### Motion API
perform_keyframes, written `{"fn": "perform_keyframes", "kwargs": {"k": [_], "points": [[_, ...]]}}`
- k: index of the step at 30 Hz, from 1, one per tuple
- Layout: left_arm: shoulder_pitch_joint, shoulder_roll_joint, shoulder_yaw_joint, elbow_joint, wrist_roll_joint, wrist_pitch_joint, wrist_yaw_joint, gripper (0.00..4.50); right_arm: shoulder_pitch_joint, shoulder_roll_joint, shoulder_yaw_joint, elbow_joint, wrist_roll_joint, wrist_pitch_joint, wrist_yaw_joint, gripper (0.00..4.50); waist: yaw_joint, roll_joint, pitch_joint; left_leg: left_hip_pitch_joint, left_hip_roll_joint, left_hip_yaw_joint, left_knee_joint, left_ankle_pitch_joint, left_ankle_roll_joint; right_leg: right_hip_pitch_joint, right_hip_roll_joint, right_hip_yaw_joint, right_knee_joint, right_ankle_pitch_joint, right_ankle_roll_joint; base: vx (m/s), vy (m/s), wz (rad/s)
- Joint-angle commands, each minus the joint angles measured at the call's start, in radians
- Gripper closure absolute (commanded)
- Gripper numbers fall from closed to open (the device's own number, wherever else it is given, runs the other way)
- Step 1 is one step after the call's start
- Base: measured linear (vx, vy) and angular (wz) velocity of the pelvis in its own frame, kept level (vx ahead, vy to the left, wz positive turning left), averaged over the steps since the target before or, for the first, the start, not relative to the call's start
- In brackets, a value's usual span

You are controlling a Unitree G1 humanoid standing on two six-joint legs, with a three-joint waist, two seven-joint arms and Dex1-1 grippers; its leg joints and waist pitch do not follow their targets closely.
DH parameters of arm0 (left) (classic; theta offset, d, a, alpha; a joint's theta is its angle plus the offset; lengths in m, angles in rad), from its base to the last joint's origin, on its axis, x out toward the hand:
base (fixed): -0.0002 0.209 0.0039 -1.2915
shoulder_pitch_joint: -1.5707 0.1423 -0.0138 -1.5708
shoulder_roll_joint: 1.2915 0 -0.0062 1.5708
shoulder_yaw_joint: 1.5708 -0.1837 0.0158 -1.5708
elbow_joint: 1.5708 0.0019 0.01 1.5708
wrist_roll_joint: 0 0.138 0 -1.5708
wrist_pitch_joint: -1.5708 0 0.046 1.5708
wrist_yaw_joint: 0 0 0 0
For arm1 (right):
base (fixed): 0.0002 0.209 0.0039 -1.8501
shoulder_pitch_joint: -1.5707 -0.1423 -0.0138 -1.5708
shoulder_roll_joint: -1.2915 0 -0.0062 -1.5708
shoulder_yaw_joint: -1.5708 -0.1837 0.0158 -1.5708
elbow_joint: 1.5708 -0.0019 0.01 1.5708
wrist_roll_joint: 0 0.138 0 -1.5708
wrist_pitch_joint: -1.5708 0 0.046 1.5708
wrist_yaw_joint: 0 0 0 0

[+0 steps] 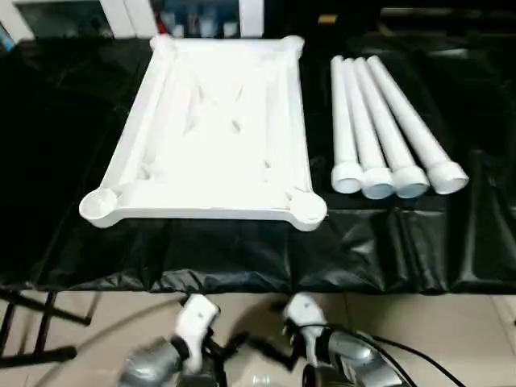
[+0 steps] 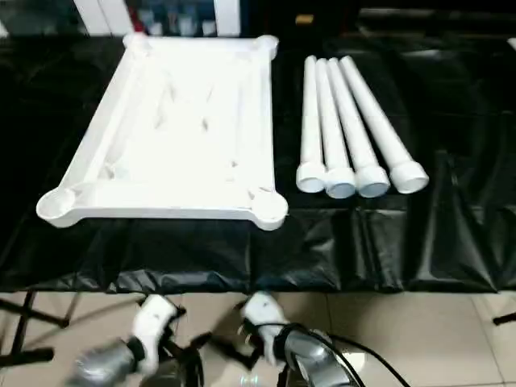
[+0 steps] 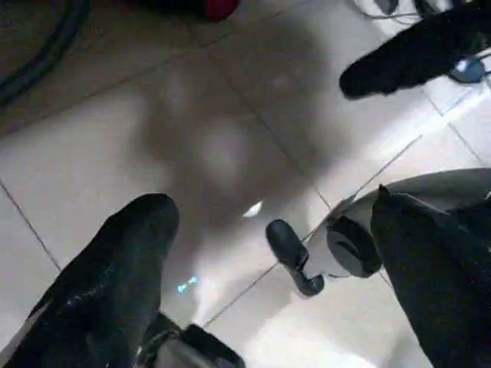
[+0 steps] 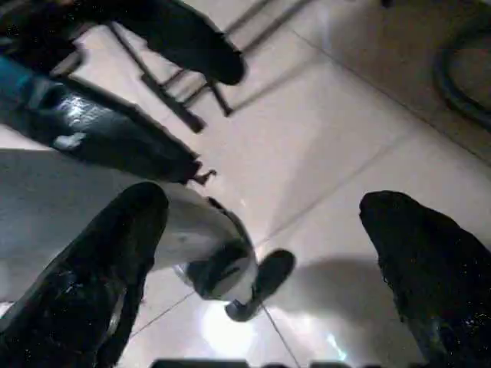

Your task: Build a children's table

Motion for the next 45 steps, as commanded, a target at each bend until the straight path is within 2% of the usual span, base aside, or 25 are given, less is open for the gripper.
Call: {"fn": "perform_keyframes", "kwargs": {"k": [1,3,4,5,6,7,8,11,12,13,14,19,20,21,23,26,29,30,32,34,37,38,40,41,45], "points": [[0.032,0.023,-0.005,-0.029,-0.003,0.01,-0.045,0.0,0.021,-0.019,0.019,-0.069,0.005,0.004,0.04,0.03,0.004,0.008,-0.051,0.034,0.043,-0.02,-0.048,-0.025,0.172,0.041,-0.038,0.008,-0.022,0.433,-0.283,0.0,0.0,0.0],[0.037,0.032,-0.003,-0.039,-0.001,0.008,-0.053,0.0,0.022,-0.024,0.025,-0.079,-0.006,-0.002,0.041,0.03,0.002,0.012,-0.041,0.039,0.05,-0.02,-0.066,-0.15,0.137,0.038,-0.043,0.012,-0.039,0.25,-0.285,0.0,0.0,0.0],[0.04,0.035,-0.002,-0.048,-0.004,0.013,-0.058,0.0,0.023,-0.026,0.025,-0.084,-0.011,-0.004,0.044,0.03,0.0,0.013,-0.038,0.04,0.051,-0.02,-0.07,-0.183,0.125,0.038,-0.044,0.014,-0.043,0.199,-0.288,0.0,0.0,0.0],[0.045,0.038,0.003,-0.06,-0.01,0.015,-0.058,0.0,0.025,-0.029,0.028,-0.092,-0.017,-0.014,0.045,0.03,0.002,0.018,-0.037,0.046,0.054,-0.02,-0.076,-0.239,0.098,0.035,-0.045,0.018,-0.051,0.115,-0.292,0.0,0.0,0.0],[0.051,0.042,0.006,-0.075,-0.015,0.02,-0.06,0.0,0.031,-0.034,0.03,-0.108,-0.02,-0.013,0.049,0.03,0.002,0.016,-0.033,0.044,0.055,-0.02,-0.083,-0.269,0.079,0.038,-0.047,0.02,-0.055,0.06,-0.291,0.0,0.0,0.0],[0.051,0.042,0.006,-0.075,-0.015,0.02,-0.06,0.0,0.031,-0.034,0.03,-0.108,-0.02,-0.013,0.049,0.03,0.002,0.016,-0.033,0.044,0.055,-0.02,-0.083,-0.269,0.079,0.038,-0.047,0.02,-0.055,0.06,-0.291,0.0,0.0,0.0],[0.076,0.054,0.006,-0.121,-0.027,0.031,-0.068,0.0,0.048,-0.049,0.037,-0.159,-0.018,-0.014,0.06,0.03,0.002,0.016,-0.027,0.045,0.055,-0.022,-0.09,-0.322,0.055,0.039,-0.052,0.025,-0.065,-0.04,-0.273,0.0,0.0,0.0],[0.107,0.064,0.006,-0.176,-0.04,0.038,-0.074,0.0,0.065,-0.063,0.041,-0.21,-0.003,-0.011,0.076,0.03,0.004,0.013,-0.026,0.049,0.055,-0.023,-0.095,-0.351,0.035,0.036,-0.055,0.033,-0.076,-0.131,-0.239,0.0,0.0,0.0],[0.139,0.073,0.014,-0.247,-0.055,0.046,-0.076,0.0,0.082,-0.074,0.036,-0.267,0.014,-0.003,0.092,0.03,0.004,0.011,-0.029,0.048,0.054,-0.024,-0.093,-0.323,0.038,0.038,-0.054,0.033,-0.074,-0.106,-0.238,0.0,0.0,0.0],[0.139,0.073,0.014,-0.247,-0.055,0.046,-0.076,0.0,0.082,-0.074,0.036,-0.267,0.014,-0.003,0.092,0.03,0.004,0.011,-0.029,0.048,0.054,-0.024,-0.093,-0.323,0.038,0.038,-0.054,0.033,-0.074,-0.106,-0.238,0.0,0.0,0.0],[0.166,0.081,0.024,-0.31,-0.064,0.056,-0.077,0.0,0.095,-0.085,0.031,-0.318,0.031,0.005,0.1,0.03,0.004,0.009,-0.033,0.045,0.053,-0.022,-0.088,-0.272,0.057,0.042,-0.05,0.031,-0.068,-0.033,-0.239,0.0,0.0,0.0],[0.226,0.104,0.038,-0.444,-0.095,0.091,-0.083,0.0,0.113,-0.106,0.01,-0.401,0.07,0.029,0.123,0.03,0.004,0.009,-0.043,0.041,0.047,-0.021,-0.074,-0.165,0.112,0.046,-0.045,0.025,-0.053,0.111,-0.258,0.0,0.0,0.0],[0.262,0.116,0.049,-0.52,-0.121,0.112,-0.083,0.0,0.134,-0.126,-0.001,-0.489,0.121,0.073,0.161,0.03,0.005,0.008,-0.044,0.043,0.046,-0.02,-0.071,-0.157,0.118,0.05,-0.042,0.024,-0.051,0.132,-0.26,0.0,0.0,0.0],[0.276,0.12,0.054,-0.548,-0.131,0.12,-0.082,0.0,0.142,-0.134,-0.003,-0.522,0.14,0.09,0.175,0.03,0.006,0.01,-0.045,0.04,0.047,-0.022,-0.071,-0.153,0.123,0.05,-0.042,0.024,-0.049,0.138,-0.261,0.0,0.0,0.0],[0.29,0.124,0.06,-0.579,-0.143,0.13,-0.082,0.0,0.15,-0.144,-0.004,-0.56,0.162,0.111,0.194,0.03,0.006,0.01,-0.047,0.042,0.046,-0.022,-0.07,-0.16,0.126,0.049,-0.038,0.022,-0.049,0.137,-0.256,0.0,0.0,0.0],[0.344,0.156,0.076,-0.741,-0.191,0.202,-0.088,0.0,0.179,-0.202,0.013,-0.725,0.234,0.206,0.264,0.03,0.009,0.006,-0.043,0.043,0.048,-0.021,-0.075,-0.189,0.122,0.048,-0.038,0.023,-0.055,0.084,-0.245,0.0,0.0,0.0],[0.348,0.162,0.076,-0.763,-0.199,0.216,-0.088,0.0,0.182,-0.216,0.022,-0.75,0.241,0.222,0.28,0.03,0.009,0.004,-0.041,0.046,0.046,-0.02,-0.077,-0.214,0.108,0.044,-0.039,0.025,-0.061,0.002,-0.233,0.0,0.0,0.0],[0.349,0.162,0.076,-0.766,-0.199,0.219,-0.085,0.0,0.184,-0.219,0.024,-0.758,0.243,0.23,0.285,0.03,0.01,0.007,-0.04,0.047,0.046,-0.02,-0.079,-0.227,0.095,0.042,-0.041,0.026,-0.064,-0.039,-0.227,0.0,0.0,0.0],[0.347,0.16,0.079,-0.764,-0.199,0.221,-0.078,0.0,0.185,-0.223,0.026,-0.771,0.251,0.248,0.291,0.03,0.009,0.002,-0.043,0.047,0.044,-0.02,-0.077,-0.223,0.078,0.042,-0.039,0.027,-0.065,-0.059,-0.216,0.0,0.0,0.0],[0.342,0.161,0.077,-0.761,-0.2,0.216,-0.08,0.0,0.186,-0.23,0.027,-0.792,0.262,0.267,0.301,0.03,0.009,-0.001,-0.046,0.046,0.042,-0.021,-0.075,-0.206,0.077,0.044,-0.039,0.028,-0.063,-0.041,-0.212,0.0,0.0,0.0],[0.338,0.168,0.075,-0.769,-0.21,0.222,-0.09,0.0,0.186,-0.245,0.024,-0.839,0.29,0.309,0.313,0.03,0.011,0.0,-0.051,0.048,0.04,-0.022,-0.071,-0.179,0.084,0.046,-0.037,0.027,-0.058,0.0,-0.212,0.0,0.0,0.0],[0.337,0.182,0.078,-0.793,-0.231,0.243,-0.101,0.0,0.184,-0.262,0.019,-0.892,0.332,0.365,0.323,0.03,0.013,0.0,-0.053,0.048,0.038,-0.023,-0.067,-0.147,0.091,0.047,-0.035,0.025,-0.052,0.051,-0.215,0.0,0.0,0.0],[0.337,0.194,0.088,-0.825,-0.255,0.263,-0.111,0.0,0.179,-0.271,0.01,-0.928,0.36,0.393,0.324,0.03,0.014,0.0,-0.056,0.047,0.038,-0.023,-0.064,-0.135,0.099,0.047,-0.034,0.024,-0.049,0.075,-0.218,0.0,0.0,0.0],[0.334,0.206,0.112,-0.879,-0.297,0.292,-0.12,0.0,0.167,-0.278,-0.016,-0.979,0.415,0.443,0.322,0.03,0.016,-0.001,-0.059,0.048,0.038,-0.023,-0.063,-0.129,0.102,0.049,-0.035,0.024,-0.047,0.086,-0.225,0.0,0.0,0.0],[0.305,0.213,0.176,-0.991,-0.398,0.363,-0.102,0.0,0.137,-0.29,-0.077,-1.091,0.532,0.55,0.304,0.03,0.022,0.0,-0.059,0.05,0.037,-0.021,-0.062,-0.141,0.096,0.047,-0.033,0.023,-0.044,0.051,-0.242,0.0,0.0,0.0]]}}
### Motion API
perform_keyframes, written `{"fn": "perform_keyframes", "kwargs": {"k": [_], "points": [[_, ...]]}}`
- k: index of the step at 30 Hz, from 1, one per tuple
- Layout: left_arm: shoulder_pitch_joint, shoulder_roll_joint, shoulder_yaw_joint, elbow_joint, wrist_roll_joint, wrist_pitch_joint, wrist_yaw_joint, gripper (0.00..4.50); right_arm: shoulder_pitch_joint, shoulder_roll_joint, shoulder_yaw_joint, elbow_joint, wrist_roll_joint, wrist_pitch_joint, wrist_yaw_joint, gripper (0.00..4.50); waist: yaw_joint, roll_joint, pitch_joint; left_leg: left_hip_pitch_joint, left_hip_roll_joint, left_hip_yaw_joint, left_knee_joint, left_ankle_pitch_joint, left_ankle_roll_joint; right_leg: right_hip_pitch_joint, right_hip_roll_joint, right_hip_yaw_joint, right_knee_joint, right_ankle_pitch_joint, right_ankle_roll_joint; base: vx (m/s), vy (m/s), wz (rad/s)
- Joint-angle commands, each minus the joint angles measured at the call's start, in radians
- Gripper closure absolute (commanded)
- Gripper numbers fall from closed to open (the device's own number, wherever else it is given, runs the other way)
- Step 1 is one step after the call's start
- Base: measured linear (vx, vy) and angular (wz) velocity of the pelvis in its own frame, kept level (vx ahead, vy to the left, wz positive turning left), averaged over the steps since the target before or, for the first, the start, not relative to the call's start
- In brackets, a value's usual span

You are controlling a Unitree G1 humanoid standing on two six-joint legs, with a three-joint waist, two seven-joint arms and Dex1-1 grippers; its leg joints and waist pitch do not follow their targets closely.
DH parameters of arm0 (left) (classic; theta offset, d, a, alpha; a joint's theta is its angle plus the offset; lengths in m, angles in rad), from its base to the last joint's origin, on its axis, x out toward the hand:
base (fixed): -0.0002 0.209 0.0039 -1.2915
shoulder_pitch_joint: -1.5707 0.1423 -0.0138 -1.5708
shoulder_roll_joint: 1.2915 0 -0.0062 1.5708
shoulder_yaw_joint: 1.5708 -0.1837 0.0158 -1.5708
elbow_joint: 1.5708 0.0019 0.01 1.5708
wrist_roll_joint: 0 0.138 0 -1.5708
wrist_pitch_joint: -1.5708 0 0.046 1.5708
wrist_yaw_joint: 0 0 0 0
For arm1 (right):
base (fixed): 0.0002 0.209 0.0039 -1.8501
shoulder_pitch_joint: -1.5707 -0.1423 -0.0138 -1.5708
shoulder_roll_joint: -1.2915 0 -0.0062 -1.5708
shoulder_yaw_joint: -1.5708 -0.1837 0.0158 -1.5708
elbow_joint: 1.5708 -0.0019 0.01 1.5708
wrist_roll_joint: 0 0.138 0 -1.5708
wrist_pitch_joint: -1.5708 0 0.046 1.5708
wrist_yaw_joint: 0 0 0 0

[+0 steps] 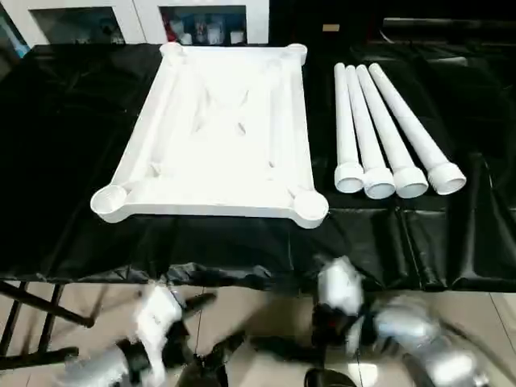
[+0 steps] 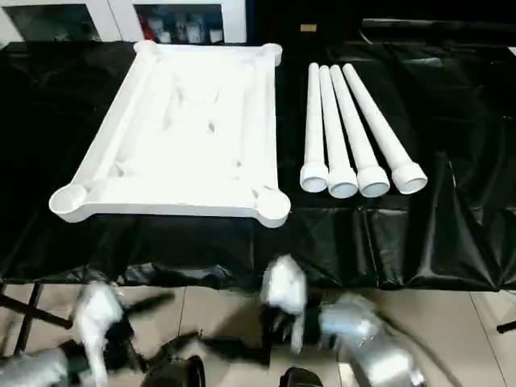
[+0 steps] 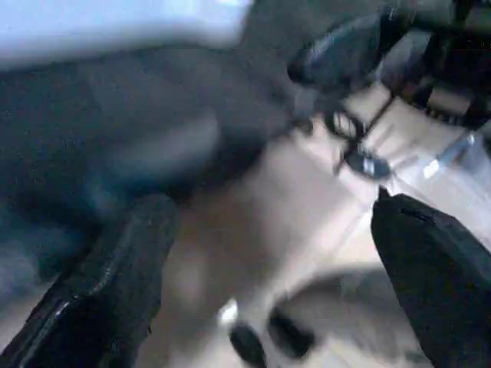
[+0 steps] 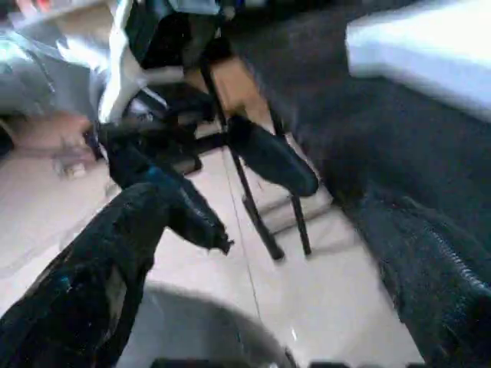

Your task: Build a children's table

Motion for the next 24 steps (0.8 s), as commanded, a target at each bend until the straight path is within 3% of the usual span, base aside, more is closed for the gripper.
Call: {"fn": "perform_keyframes", "kwargs": {"k": [1,3,4,7,8,9,10,11,12,13,14,15,17,18,19,20,21,22,23,24], "points": [[-0.02,0.004,0.045,-0.074,-0.066,0.06,0.034,0.0,-0.016,-0.002,-0.046,-0.073,0.076,0.06,-0.025,0.03,0.005,-0.001,-0.058,0.031,0.038,-0.02,-0.071,-0.152,0.094,0.031,-0.031,0.02,-0.057,0.016,-0.243,0.0,0.0,0.0],[-0.034,0.003,0.061,-0.097,-0.085,0.08,0.052,0.0,-0.024,-0.001,-0.06,-0.089,0.097,0.077,-0.04,0.03,0.01,0.001,-0.058,0.033,0.037,-0.019,-0.069,-0.154,0.078,0.029,-0.03,0.021,-0.056,-0.009,-0.238,0.0,0.0,0.0],[-0.056,-0.001,0.081,-0.128,-0.106,0.104,0.086,0.0,-0.034,-0.001,-0.082,-0.111,0.124,0.104,-0.063,0.03,0.01,-0.004,-0.063,0.032,0.035,-0.018,-0.068,-0.15,0.068,0.031,-0.028,0.021,-0.055,-0.017,-0.231,0.0,0.0,0.0],[-0.173,-0.072,0.116,-0.176,-0.05,0.144,0.255,0.0,-0.09,0.019,-0.17,-0.156,0.165,0.188,-0.199,0.03,0.013,-0.009,-0.073,0.033,0.033,-0.019,-0.062,-0.13,0.051,0.032,-0.028,0.021,-0.054,-0.021,-0.219,0.0,0.0,0.0],[-0.217,-0.108,0.112,-0.168,0.01,0.154,0.321,0.0,-0.105,0.026,-0.187,-0.156,0.141,0.215,-0.248,0.03,0.013,-0.007,-0.072,0.033,0.034,-0.02,-0.065,-0.127,0.044,0.032,-0.027,0.021,-0.054,-0.024,-0.215,0.0,0.0,0.0],[-0.253,-0.135,0.109,-0.159,0.048,0.168,0.376,0.0,-0.112,0.033,-0.196,-0.159,0.108,0.237,-0.297,0.03,0.012,-0.02,-0.082,0.032,0.032,-0.02,-0.058,-0.1,0.038,0.037,-0.028,0.021,-0.05,-0.013,-0.209,0.0,0.0,0.0],[-0.253,-0.135,0.109,-0.159,0.048,0.168,0.376,0.0,-0.112,0.033,-0.196,-0.159,0.108,0.237,-0.297,0.03,0.014,-0.022,-0.086,0.032,0.029,-0.019,-0.056,-0.094,0.028,0.036,-0.03,0.022,-0.051,-0.023,-0.193,0.0,0.0,0.0],[-0.312,-0.167,0.101,-0.113,0.141,0.178,0.469,0.0,-0.123,0.068,-0.21,-0.145,0.028,0.265,-0.412,0.03,0.012,-0.032,-0.091,0.027,0.027,-0.018,-0.057,-0.097,0.02,0.038,-0.028,0.021,-0.054,-0.037,-0.169,0.0,0.0,0.0],[-0.312,-0.167,0.101,-0.113,0.141,0.178,0.469,0.0,-0.123,0.068,-0.21,-0.145,0.028,0.265,-0.412,0.03,0.012,-0.029,-0.091,0.027,0.027,-0.021,-0.058,-0.097,0.009,0.036,-0.026,0.02,-0.054,-0.042,-0.153,0.0,0.0,0.0],[-0.349,-0.195,0.102,-0.053,0.201,0.144,0.552,0.0,-0.129,0.125,-0.234,-0.1,-0.04,0.233,-0.536,0.03,0.007,-0.042,-0.097,0.029,0.024,-0.019,-0.056,-0.12,-0.008,0.034,-0.024,0.021,-0.059,-0.063,-0.129,0.0,0.0,0.0],[-0.354,-0.208,0.103,-0.031,0.218,0.122,0.582,0.0,-0.125,0.138,-0.239,-0.081,-0.074,0.21,-0.579,0.03,0.006,-0.038,-0.102,0.031,0.022,-0.022,-0.059,-0.149,-0.032,0.032,-0.025,0.02,-0.058,-0.092,-0.114,0.0,0.0,0.0],[-0.355,-0.21,0.104,-0.027,0.221,0.117,0.588,0.0,-0.124,0.14,-0.24,-0.077,-0.081,0.206,-0.587,0.03,0.005,-0.046,-0.105,0.031,0.024,-0.023,-0.059,-0.159,-0.039,0.033,-0.025,0.02,-0.061,-0.102,-0.107,0.0,0.0,0.0],[-0.364,-0.242,0.095,0.018,0.264,0.098,0.67,0.0,-0.107,0.144,-0.243,-0.037,-0.156,0.176,-0.697,0.03,0.005,-0.044,-0.117,0.036,0.023,-0.022,-0.056,-0.168,-0.059,0.034,-0.021,0.02,-0.058,-0.083,-0.098,0.0,0.0,0.0],[-0.369,-0.246,0.078,0.045,0.3,0.069,0.684,0.0,-0.099,0.148,-0.246,-0.022,-0.196,0.168,-0.756,0.03,0.006,-0.035,-0.119,0.037,0.024,-0.024,-0.055,-0.161,-0.064,0.032,-0.02,0.02,-0.056,-0.065,-0.097,0.0,0.0,0.0],[-0.372,-0.249,0.062,0.054,0.327,0.058,0.693,0.0,-0.092,0.148,-0.253,-0.019,-0.216,0.167,-0.791,0.03,0.005,-0.036,-0.118,0.034,0.02,-0.023,-0.054,-0.159,-0.066,0.031,-0.016,0.019,-0.059,-0.05,-0.086,0.0,0.0,0.0],[-0.388,-0.26,0.042,0.062,0.34,0.083,0.698,0.0,-0.095,0.19,-0.316,-0.033,-0.167,0.227,-0.845,0.03,0.009,-0.025,-0.121,0.038,0.02,-0.023,-0.053,-0.173,-0.07,0.029,-0.017,0.02,-0.057,-0.042,-0.078,0.0,0.0,0.0],[-0.391,-0.262,0.04,0.061,0.341,0.087,0.699,0.0,-0.095,0.194,-0.323,-0.035,-0.161,0.234,-0.849,0.03,0.006,-0.008,-0.122,0.04,0.018,-0.025,-0.054,-0.186,-0.072,0.026,-0.015,0.02,-0.055,-0.035,-0.079,0.0,0.0,0.0],[-0.411,-0.263,0.037,0.096,0.331,0.094,0.682,0.0,-0.101,0.207,-0.322,-0.027,-0.167,0.224,-0.851,0.03,0.006,-0.007,-0.119,0.034,0.018,-0.03,-0.057,-0.209,-0.076,0.026,-0.014,0.017,-0.054,-0.026,-0.081,0.0,0.0,0.0],[-0.424,-0.257,0.031,0.138,0.339,0.058,0.666,0.0,-0.098,0.214,-0.299,-0.014,-0.198,0.199,-0.851,0.03,0.003,-0.015,-0.116,0.034,0.015,-0.027,-0.057,-0.249,-0.076,0.022,-0.011,0.017,-0.064,-0.06,-0.074,0.0,0.0,0.0],[-0.426,-0.242,0.021,0.159,0.35,0.039,0.653,0.0,-0.086,0.221,-0.284,-0.006,-0.212,0.181,-0.849,0.03,0.003,-0.02,-0.124,0.031,0.014,-0.03,-0.055,-0.25,-0.073,0.03,-0.014,0.016,-0.062,-0.074,-0.074,0.0,0.0,0.0]]}}
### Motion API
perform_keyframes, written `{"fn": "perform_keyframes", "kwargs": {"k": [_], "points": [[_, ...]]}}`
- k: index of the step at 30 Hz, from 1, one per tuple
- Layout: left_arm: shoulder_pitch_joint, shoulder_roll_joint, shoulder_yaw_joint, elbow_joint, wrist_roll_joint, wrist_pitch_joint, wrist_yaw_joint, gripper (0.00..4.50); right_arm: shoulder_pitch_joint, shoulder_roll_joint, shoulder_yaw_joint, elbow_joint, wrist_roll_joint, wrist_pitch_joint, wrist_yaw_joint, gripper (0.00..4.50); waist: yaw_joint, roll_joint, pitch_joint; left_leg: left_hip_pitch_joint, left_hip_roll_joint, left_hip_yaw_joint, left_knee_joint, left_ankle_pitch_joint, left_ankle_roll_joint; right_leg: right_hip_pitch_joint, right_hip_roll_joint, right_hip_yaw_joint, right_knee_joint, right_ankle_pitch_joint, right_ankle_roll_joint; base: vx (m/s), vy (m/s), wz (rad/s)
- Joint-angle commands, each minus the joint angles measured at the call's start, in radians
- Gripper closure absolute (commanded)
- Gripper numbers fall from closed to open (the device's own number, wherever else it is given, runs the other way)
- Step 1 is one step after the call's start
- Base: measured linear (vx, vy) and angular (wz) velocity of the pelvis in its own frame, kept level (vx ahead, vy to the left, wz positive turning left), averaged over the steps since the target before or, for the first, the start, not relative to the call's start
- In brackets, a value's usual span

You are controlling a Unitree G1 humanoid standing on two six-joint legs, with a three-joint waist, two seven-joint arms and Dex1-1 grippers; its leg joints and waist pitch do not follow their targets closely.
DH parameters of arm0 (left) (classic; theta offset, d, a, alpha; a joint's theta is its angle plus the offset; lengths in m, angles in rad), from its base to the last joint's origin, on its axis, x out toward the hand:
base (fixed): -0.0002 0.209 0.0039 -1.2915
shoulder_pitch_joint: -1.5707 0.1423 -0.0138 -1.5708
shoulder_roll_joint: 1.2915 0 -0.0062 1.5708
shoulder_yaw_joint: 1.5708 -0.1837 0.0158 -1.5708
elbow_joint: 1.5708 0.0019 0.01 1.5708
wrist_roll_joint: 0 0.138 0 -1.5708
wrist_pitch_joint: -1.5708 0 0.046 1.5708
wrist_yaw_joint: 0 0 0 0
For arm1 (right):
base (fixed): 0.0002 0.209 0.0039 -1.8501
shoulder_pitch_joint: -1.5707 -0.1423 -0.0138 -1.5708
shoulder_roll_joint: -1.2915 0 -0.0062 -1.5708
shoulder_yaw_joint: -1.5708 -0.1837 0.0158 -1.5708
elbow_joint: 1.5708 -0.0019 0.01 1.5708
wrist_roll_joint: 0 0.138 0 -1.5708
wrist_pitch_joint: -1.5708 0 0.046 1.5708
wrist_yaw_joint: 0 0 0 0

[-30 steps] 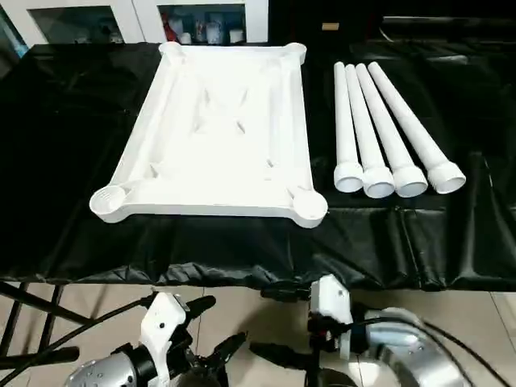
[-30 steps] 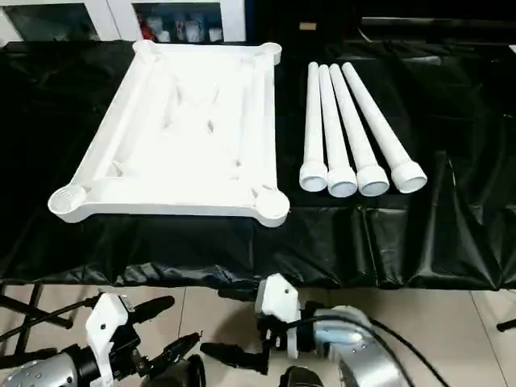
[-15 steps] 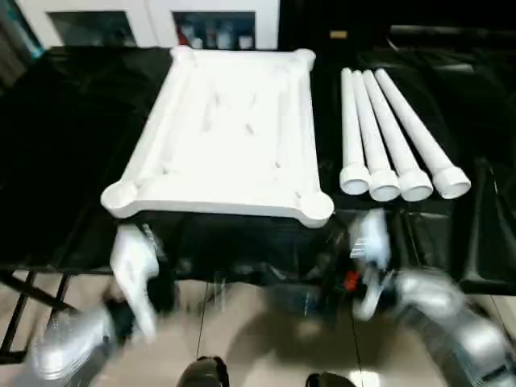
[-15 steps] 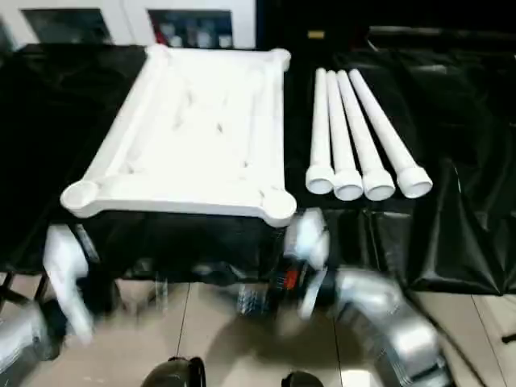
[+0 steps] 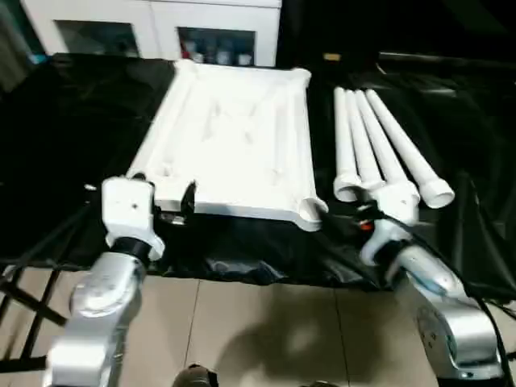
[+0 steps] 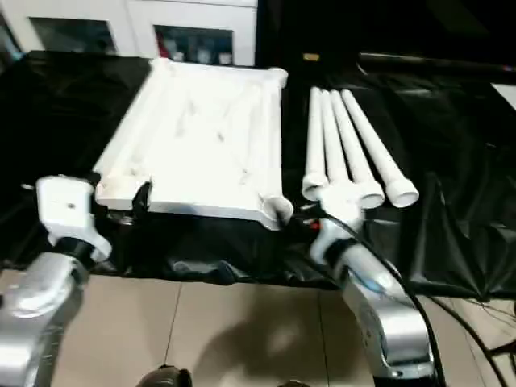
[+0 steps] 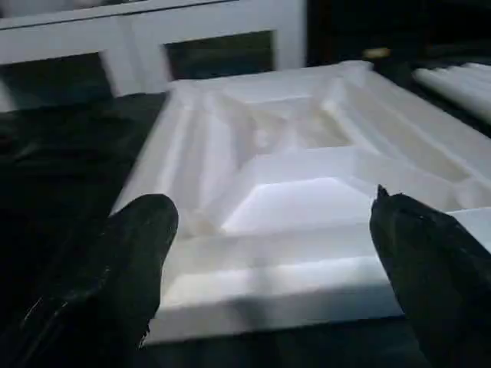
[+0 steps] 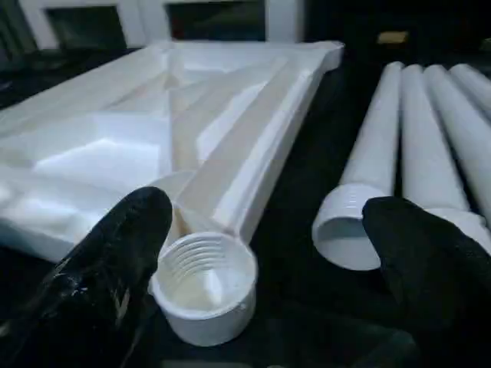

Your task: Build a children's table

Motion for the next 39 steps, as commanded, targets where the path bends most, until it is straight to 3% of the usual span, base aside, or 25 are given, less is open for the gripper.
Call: {"fn": "perform_keyframes", "kwargs": {"k": [1,2,3,6,7,8,9,10,11,12,13,14,15,16,17,19,21,22,23,26,29,31,33,38,39], "points": [[-0.005,0.018,-0.019,0.027,0.018,-0.025,-0.02,0.0,0.012,0.007,0.017,0.019,-0.022,-0.019,-0.006,0.03,-0.001,0.005,-0.066,0.027,0.017,-0.024,-0.075,-0.256,-0.057,0.028,-0.018,0.015,-0.079,-0.106,-0.097,0.0,0.0,0.0],[0.0,0.026,-0.024,0.025,0.026,-0.026,-0.022,0.0,0.026,0.012,0.02,0.02,-0.017,-0.024,-0.006,0.03,-0.004,0.008,-0.065,0.022,0.017,-0.025,-0.077,-0.261,-0.052,0.029,-0.02,0.015,-0.081,-0.128,-0.095,0.0,0.0,0.0],[0.006,0.022,-0.013,0.013,0.01,-0.018,-0.023,0.0,0.042,0.019,0.027,0.022,-0.009,-0.034,-0.005,0.03,-0.002,0.019,-0.066,0.022,0.017,-0.027,-0.078,-0.267,-0.054,0.029,-0.022,0.014,-0.079,-0.14,-0.097,0.0,0.0,0.0],[0.009,0.023,0.001,0.008,0.012,-0.015,-0.019,0.0,0.064,0.023,0.061,0.031,-0.03,-0.066,-0.014,0.03,-0.01,0.014,-0.062,0.041,0.019,-0.027,-0.084,-0.421,-0.056,0.029,-0.019,0.011,-0.099,-0.336,-0.078,0.0,0.0,0.0],[0.005,0.024,0.002,0.018,0.02,-0.026,-0.015,0.0,0.064,0.027,0.069,0.04,-0.037,-0.073,-0.018,0.03,-0.013,0.021,-0.06,0.056,0.017,-0.028,-0.087,-0.496,-0.053,0.028,-0.015,0.004,-0.112,-0.448,-0.068,0.0,0.0,0.0],[0.003,0.02,0.006,0.026,0.023,-0.04,-0.013,0.0,0.059,0.033,0.074,0.05,-0.048,-0.078,-0.026,0.03,-0.023,0.027,-0.046,0.077,0.013,-0.029,-0.09,-0.585,-0.045,0.021,-0.004,-0.009,-0.131,-0.568,-0.058,0.0,0.0,0.0],[-0.004,0.01,0.014,0.062,0.016,-0.058,-0.014,0.0,0.047,0.046,0.078,0.074,-0.066,-0.083,-0.037,0.03,-0.032,0.032,-0.04,0.093,0.01,-0.03,-0.087,-0.629,-0.046,0.018,0.0,-0.019,-0.142,-0.629,-0.055,0.0,0.0,0.0],[-0.004,0.008,0.015,0.067,0.014,-0.058,-0.014,0.0,0.046,0.047,0.078,0.077,-0.067,-0.083,-0.038,0.03,-0.049,0.049,-0.031,0.115,0.004,-0.034,-0.087,-0.699,-0.043,0.022,0.012,-0.038,-0.161,-0.684,-0.049,0.0,0.0,0.0],[-0.006,-0.001,0.006,0.095,0.025,-0.067,0.0,0.0,0.041,0.044,0.075,0.091,-0.073,-0.085,-0.038,0.03,-0.058,0.046,-0.023,0.12,0.001,-0.043,-0.087,-0.724,-0.04,0.039,0.011,-0.058,-0.172,-0.697,-0.047,0.0,0.0,0.0],[-0.009,-0.005,-0.001,0.101,0.028,-0.069,0.004,0.0,0.039,0.04,0.073,0.093,-0.073,-0.093,-0.032,0.03,-0.058,0.057,-0.025,0.125,0.004,-0.047,-0.091,-0.732,-0.038,0.047,0.006,-0.061,-0.17,-0.679,-0.051,0.024,0.045,-0.19],[-0.018,-0.012,-0.017,0.105,0.039,-0.074,0.011,0.0,0.031,0.035,0.066,0.095,-0.069,-0.104,-0.027,0.03,-0.071,0.02,-0.027,0.102,0.003,-0.05,-0.095,-0.703,-0.027,0.072,0.0,-0.069,-0.169,-0.68,-0.037,0.024,0.045,-0.19],[-0.026,-0.021,-0.023,0.102,0.036,-0.076,0.01,0.0,0.02,0.038,0.057,0.102,-0.063,-0.114,-0.029,0.03,-0.071,0.042,-0.024,0.102,0.003,-0.048,-0.099,-0.684,-0.023,0.069,-0.014,-0.059,-0.171,-0.69,-0.04,0.0,0.0,0.0],[-0.027,-0.024,-0.023,0.101,0.031,-0.076,0.008,0.0,0.016,0.041,0.054,0.108,-0.06,-0.118,-0.031,0.03,-0.075,0.033,-0.032,0.112,0.001,-0.045,-0.092,-0.674,-0.019,0.066,-0.018,-0.058,-0.174,-0.695,-0.049,0.0,0.0,0.0],[-0.028,-0.027,-0.022,0.101,0.028,-0.077,0.007,0.0,0.011,0.044,0.052,0.114,-0.059,-0.122,-0.034,0.03,-0.076,0.049,-0.042,0.107,0.004,-0.05,-0.098,-0.632,-0.014,0.08,-0.023,-0.051,-0.163,-0.62,-0.081,0.0,0.0,0.0],[-0.026,-0.03,-0.014,0.111,0.029,-0.081,0.013,0.0,-0.012,0.048,0.067,0.14,-0.072,-0.136,-0.035,0.03,-0.086,0.051,-0.046,0.077,0.005,-0.055,-0.106,-0.575,-0.006,0.106,-0.021,-0.049,-0.15,-0.531,-0.104,0.062,0.015,-0.11],[-0.024,-0.031,-0.011,0.117,0.029,-0.081,0.014,0.0,-0.021,0.049,0.076,0.149,-0.08,-0.146,-0.033,0.03,-0.092,0.043,-0.059,0.06,0.0,-0.051,-0.105,-0.476,0.021,0.121,-0.018,-0.043,-0.141,-0.425,-0.138,0.069,0.012,-0.16],[-0.03,-0.033,-0.009,0.13,0.037,-0.084,0.018,0.0,-0.03,0.049,0.079,0.149,-0.081,-0.146,-0.028,0.03,-0.094,0.044,-0.07,0.079,-0.001,-0.038,-0.096,-0.39,0.069,0.117,-0.013,-0.035,-0.131,-0.285,-0.235,0.091,-0.014,0.06],[-0.035,-0.037,-0.009,0.141,0.037,-0.087,0.015,0.0,-0.035,0.046,0.081,0.147,-0.081,-0.15,-0.02,0.03,-0.094,0.044,-0.073,0.078,-0.002,-0.038,-0.095,-0.361,0.082,0.122,-0.012,-0.036,-0.126,-0.248,-0.254,0.106,-0.024,0.11],[-0.038,-0.038,-0.009,0.149,0.038,-0.089,0.012,0.0,-0.038,0.044,0.081,0.145,-0.08,-0.151,-0.015,0.03,-0.089,0.04,-0.079,0.066,-0.008,-0.033,-0.088,-0.289,0.111,0.138,-0.012,-0.036,-0.121,-0.191,-0.274,0.107,-0.026,0.09],[-0.036,-0.031,-0.008,0.168,0.05,-0.105,0.011,0.0,-0.042,0.049,0.073,0.129,-0.07,-0.148,-0.013,0.03,-0.074,0.045,-0.09,0.057,-0.019,-0.032,-0.073,-0.124,0.185,0.154,-0.007,-0.039,-0.108,-0.078,-0.269,0.098,-0.005,0.05],[-0.043,-0.032,-0.012,0.176,0.052,-0.107,0.009,0.0,-0.046,0.05,0.071,0.138,-0.07,-0.158,-0.013,0.03,-0.067,0.054,-0.099,0.069,-0.021,-0.042,-0.059,0.004,0.249,0.154,0.002,-0.048,-0.091,-0.004,-0.265,0.09,-0.013,0.07],[-0.054,-0.032,-0.017,0.186,0.05,-0.112,0.003,0.0,-0.048,0.052,0.071,0.144,-0.071,-0.163,-0.014,0.03,-0.067,0.057,-0.102,0.088,-0.018,-0.056,-0.048,0.099,0.303,0.139,0.013,-0.055,-0.072,0.056,-0.261,0.102,-0.005,0.08],[-0.062,-0.034,-0.017,0.198,0.049,-0.118,0.0,0.0,-0.046,0.055,0.073,0.147,-0.075,-0.166,-0.018,0.03,-0.062,0.054,-0.098,0.087,-0.024,-0.061,-0.033,0.162,0.354,0.136,0.011,-0.051,-0.061,0.083,-0.26,0.08,-0.008,0.07],[-0.092,-0.041,-0.015,0.247,0.053,-0.139,-0.005,0.0,-0.04,0.061,0.083,0.15,-0.084,-0.171,-0.021,0.03,-0.048,0.055,-0.098,0.068,-0.033,-0.059,-0.022,0.163,0.331,0.157,0.004,-0.044,-0.062,0.068,-0.247,0.025,-0.005,0.02],[-0.093,-0.041,-0.015,0.249,0.053,-0.141,-0.005,0.0,-0.04,0.061,0.084,0.15,-0.085,-0.171,-0.021,0.03,-0.049,0.058,-0.098,0.073,-0.031,-0.062,-0.024,0.157,0.32,0.154,0.006,-0.046,-0.062,0.062,-0.245,0.0,0.0,0.0]]}}
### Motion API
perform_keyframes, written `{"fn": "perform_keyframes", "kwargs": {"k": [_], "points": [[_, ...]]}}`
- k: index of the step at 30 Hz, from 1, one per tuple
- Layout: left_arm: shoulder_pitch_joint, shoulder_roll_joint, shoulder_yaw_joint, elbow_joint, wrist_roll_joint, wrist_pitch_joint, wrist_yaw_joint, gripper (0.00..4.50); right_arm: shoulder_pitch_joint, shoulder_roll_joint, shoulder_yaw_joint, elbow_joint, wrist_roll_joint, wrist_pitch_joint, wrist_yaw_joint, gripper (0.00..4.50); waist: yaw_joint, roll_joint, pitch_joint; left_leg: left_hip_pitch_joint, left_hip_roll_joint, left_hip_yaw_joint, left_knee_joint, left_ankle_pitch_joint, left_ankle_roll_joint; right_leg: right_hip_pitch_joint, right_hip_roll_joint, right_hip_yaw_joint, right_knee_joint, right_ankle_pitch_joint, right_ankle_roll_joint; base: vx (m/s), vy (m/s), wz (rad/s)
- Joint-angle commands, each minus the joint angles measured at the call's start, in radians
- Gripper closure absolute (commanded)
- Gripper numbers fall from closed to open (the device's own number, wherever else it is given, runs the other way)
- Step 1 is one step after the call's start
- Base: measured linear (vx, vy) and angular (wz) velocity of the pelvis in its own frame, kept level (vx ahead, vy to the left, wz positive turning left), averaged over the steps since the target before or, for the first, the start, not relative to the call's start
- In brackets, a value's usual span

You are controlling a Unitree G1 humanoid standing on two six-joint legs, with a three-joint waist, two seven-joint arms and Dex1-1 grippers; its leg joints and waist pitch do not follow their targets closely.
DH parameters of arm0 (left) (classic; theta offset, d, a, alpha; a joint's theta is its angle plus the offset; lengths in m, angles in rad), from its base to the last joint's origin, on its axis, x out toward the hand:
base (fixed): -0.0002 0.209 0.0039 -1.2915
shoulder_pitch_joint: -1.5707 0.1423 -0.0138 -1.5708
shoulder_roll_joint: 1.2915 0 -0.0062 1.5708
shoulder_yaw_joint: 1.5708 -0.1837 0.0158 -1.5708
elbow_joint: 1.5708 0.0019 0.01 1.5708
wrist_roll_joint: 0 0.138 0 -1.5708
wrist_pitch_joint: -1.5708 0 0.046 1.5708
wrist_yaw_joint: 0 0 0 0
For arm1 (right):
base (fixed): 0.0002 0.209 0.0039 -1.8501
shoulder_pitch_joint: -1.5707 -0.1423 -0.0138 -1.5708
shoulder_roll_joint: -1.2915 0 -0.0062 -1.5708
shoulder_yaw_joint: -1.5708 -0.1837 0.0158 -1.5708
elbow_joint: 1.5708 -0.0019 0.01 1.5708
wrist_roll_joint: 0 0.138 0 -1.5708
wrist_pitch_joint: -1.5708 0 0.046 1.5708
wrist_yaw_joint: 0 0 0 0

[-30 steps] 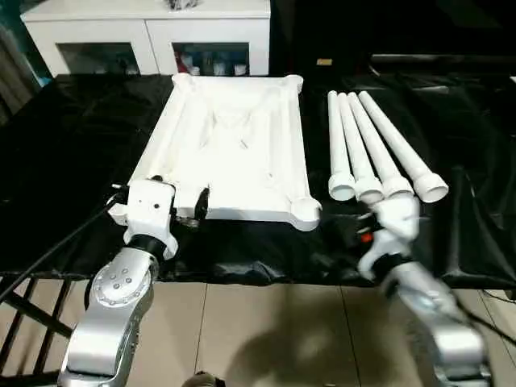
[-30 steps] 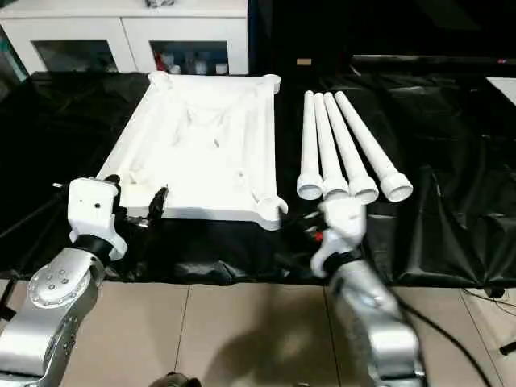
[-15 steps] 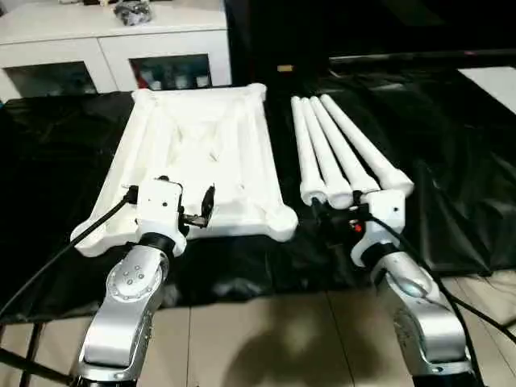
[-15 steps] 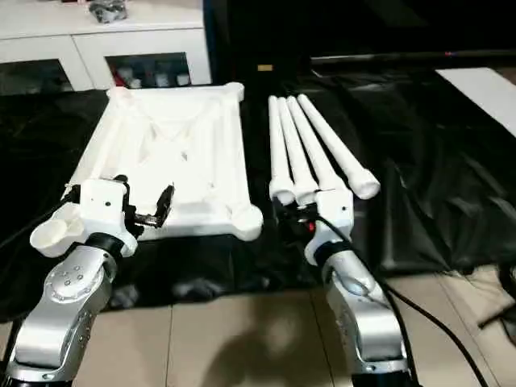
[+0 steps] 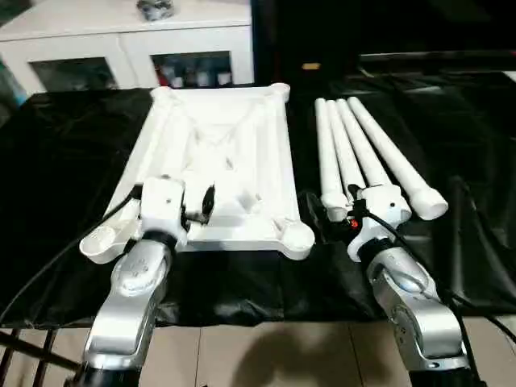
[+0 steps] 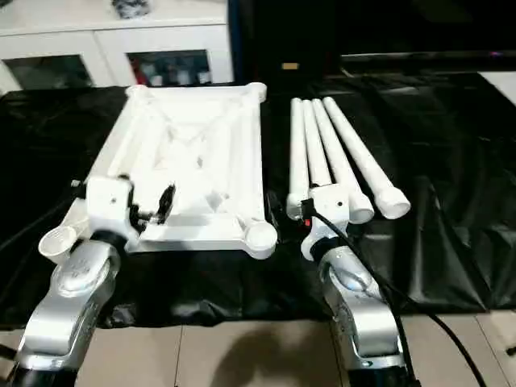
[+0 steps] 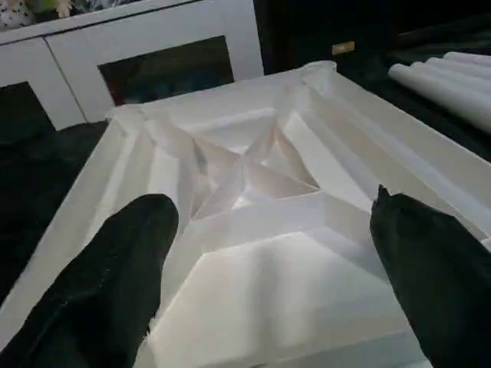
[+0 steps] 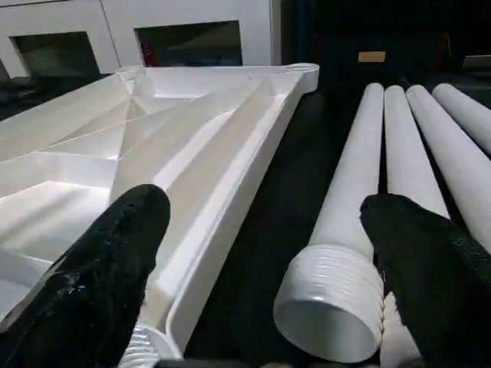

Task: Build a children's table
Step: Move to table

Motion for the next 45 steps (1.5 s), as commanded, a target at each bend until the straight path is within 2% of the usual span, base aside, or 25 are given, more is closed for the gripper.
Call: {"fn": "perform_keyframes", "kwargs": {"k": [1,4,6,7,9,10,12,14,16,18,20,22,24,33,38,40,42,44,45], "points": [[-0.013,0.001,0.004,0.011,0.007,-0.009,-0.005,0.0,-0.007,0.003,0.008,0.004,-0.007,-0.008,-0.001,0.03,0.001,0.001,-0.072,0.009,-0.011,0.0,-0.036,0.248,0.248,0.054,0.008,0.011,-0.033,0.137,-0.217,0.0,0.0,0.0],[-0.011,-0.004,0.003,0.016,0.002,-0.012,-0.008,0.0,-0.006,0.007,0.012,0.003,-0.007,-0.003,-0.003,0.03,-0.002,0.002,-0.07,0.01,-0.007,-0.004,-0.038,0.238,0.238,0.054,0.007,0.008,-0.036,0.111,-0.215,0.0,0.0,0.0],[-0.011,-0.006,0.003,0.019,0.001,-0.014,-0.009,0.0,-0.006,0.009,0.012,0.003,-0.007,-0.002,-0.003,0.03,-0.002,0.001,-0.068,0.006,-0.007,-0.003,-0.041,0.211,0.22,0.059,0.004,0.009,-0.042,0.083,-0.216,0.0,0.0,0.0],[-0.011,-0.007,0.002,0.021,0.001,-0.017,-0.009,0.0,-0.005,0.01,0.012,0.004,-0.007,-0.002,-0.003,0.03,-0.002,-0.004,-0.067,0.002,-0.007,-0.001,-0.042,0.196,0.209,0.063,0.003,0.01,-0.046,0.074,-0.215,0.0,0.0,0.0],[-0.009,-0.01,-0.001,0.023,-0.001,-0.021,-0.014,0.0,-0.004,0.012,0.014,0.006,-0.009,-0.001,-0.002,0.03,-0.002,-0.002,-0.067,0.001,-0.005,-0.001,-0.044,0.181,0.194,0.065,0.002,0.01,-0.047,0.064,-0.214,0.0,0.0,0.0],[-0.007,-0.011,-0.001,0.023,-0.001,-0.022,-0.015,0.0,-0.004,0.011,0.015,0.007,-0.01,-0.001,-0.002,0.03,-0.003,-0.001,-0.067,0.002,-0.005,-0.002,-0.045,0.181,0.191,0.064,0.002,0.009,-0.046,0.064,-0.213,0.0,0.0,0.0],[-0.003,-0.014,0.0,0.023,-0.001,-0.022,-0.013,0.0,-0.004,0.01,0.016,0.011,-0.01,-0.002,0.001,0.03,-0.006,-0.008,-0.066,0.007,-0.002,-0.004,-0.048,0.165,0.193,0.062,0.004,0.008,-0.047,0.06,-0.212,0.0,0.0,0.0],[-0.001,-0.016,0.002,0.022,-0.001,-0.021,-0.012,0.0,-0.007,0.007,0.017,0.013,-0.013,0.0,0.003,0.03,-0.006,-0.006,-0.066,0.005,-0.004,-0.002,-0.049,0.148,0.192,0.066,0.002,0.009,-0.05,0.04,-0.211,0.0,0.0,0.0],[0.001,-0.017,0.003,0.02,-0.002,-0.021,-0.012,0.0,-0.012,0.007,0.016,0.015,-0.01,0.002,0.007,0.03,-0.004,-0.009,-0.066,0.003,-0.005,-0.001,-0.05,0.138,0.19,0.07,0.002,0.009,-0.053,0.029,-0.21,0.0,0.0,0.0],[0.003,-0.018,0.004,0.018,-0.002,-0.023,-0.01,0.0,-0.018,0.004,0.016,0.02,-0.01,0.002,0.011,0.03,-0.005,-0.007,-0.062,0.007,-0.003,-0.001,-0.054,0.111,0.183,0.07,0.001,0.007,-0.06,-0.008,-0.207,0.0,0.0,0.0],[0.004,-0.02,0.004,0.019,-0.002,-0.026,-0.009,0.0,-0.021,0.003,0.015,0.023,-0.01,0.001,0.013,0.03,-0.006,-0.009,-0.06,0.009,-0.001,-0.001,-0.055,0.102,0.178,0.071,0.0,0.007,-0.063,-0.025,-0.206,0.0,0.0,0.0],[0.004,-0.023,0.006,0.019,-0.001,-0.028,-0.009,0.0,-0.026,0.001,0.015,0.026,-0.011,0.001,0.015,0.03,-0.005,-0.013,-0.064,0.003,-0.006,-0.002,-0.052,0.128,0.183,0.078,0.001,0.008,-0.061,-0.004,-0.199,0.0,0.0,0.0],[0.004,-0.026,0.008,0.02,-0.001,-0.029,-0.009,0.0,-0.032,0.0,0.016,0.029,-0.011,0.002,0.015,0.03,-0.005,-0.013,-0.066,0.001,-0.009,-0.003,-0.05,0.148,0.194,0.079,0.003,0.007,-0.06,0.01,-0.191,0.0,0.0,0.0],[0.002,-0.035,0.006,0.023,0.002,-0.032,-0.005,0.0,-0.036,-0.007,0.017,0.031,-0.012,-0.001,0.021,0.03,-0.005,-0.017,-0.068,0.008,-0.007,-0.009,-0.047,0.184,0.228,0.074,0.006,0.004,-0.055,0.025,-0.181,0.0,0.0,0.0],[0.004,-0.037,0.008,0.021,-0.004,-0.03,-0.011,0.0,-0.036,-0.008,0.023,0.033,-0.016,-0.001,0.024,0.03,-0.001,-0.021,-0.067,-0.005,-0.013,-0.003,-0.045,0.169,0.217,0.084,0.002,0.009,-0.062,0.004,-0.18,0.0,0.0,0.0],[0.003,-0.038,0.009,0.02,-0.005,-0.029,-0.012,0.0,-0.038,-0.007,0.024,0.034,-0.017,-0.002,0.025,0.03,-0.001,-0.02,-0.067,-0.003,-0.011,-0.004,-0.047,0.16,0.208,0.084,0.004,0.007,-0.063,-0.005,-0.179,0.0,0.0,0.0],[0.004,-0.038,0.01,0.019,-0.005,-0.028,-0.012,0.0,-0.037,-0.007,0.024,0.034,-0.018,-0.002,0.025,0.03,-0.005,-0.018,-0.068,0.006,-0.007,-0.008,-0.05,0.165,0.211,0.079,0.008,0.003,-0.06,-0.001,-0.177,0.0,0.0,0.0],[0.006,-0.039,0.01,0.016,-0.004,-0.028,-0.012,0.0,-0.036,-0.007,0.024,0.034,-0.017,-0.003,0.024,0.03,-0.009,-0.016,-0.068,0.02,-0.004,-0.015,-0.05,0.178,0.234,0.07,0.011,0.0,-0.054,0.013,-0.181,0.0,0.0,0.0],[0.007,-0.038,0.011,0.015,-0.004,-0.027,-0.013,0.0,-0.034,-0.007,0.025,0.033,-0.018,-0.003,0.023,0.03,-0.009,-0.017,-0.068,0.019,-0.005,-0.014,-0.049,0.179,0.238,0.071,0.01,0.0,-0.054,0.014,-0.182,0.0,0.0,0.0]]}}
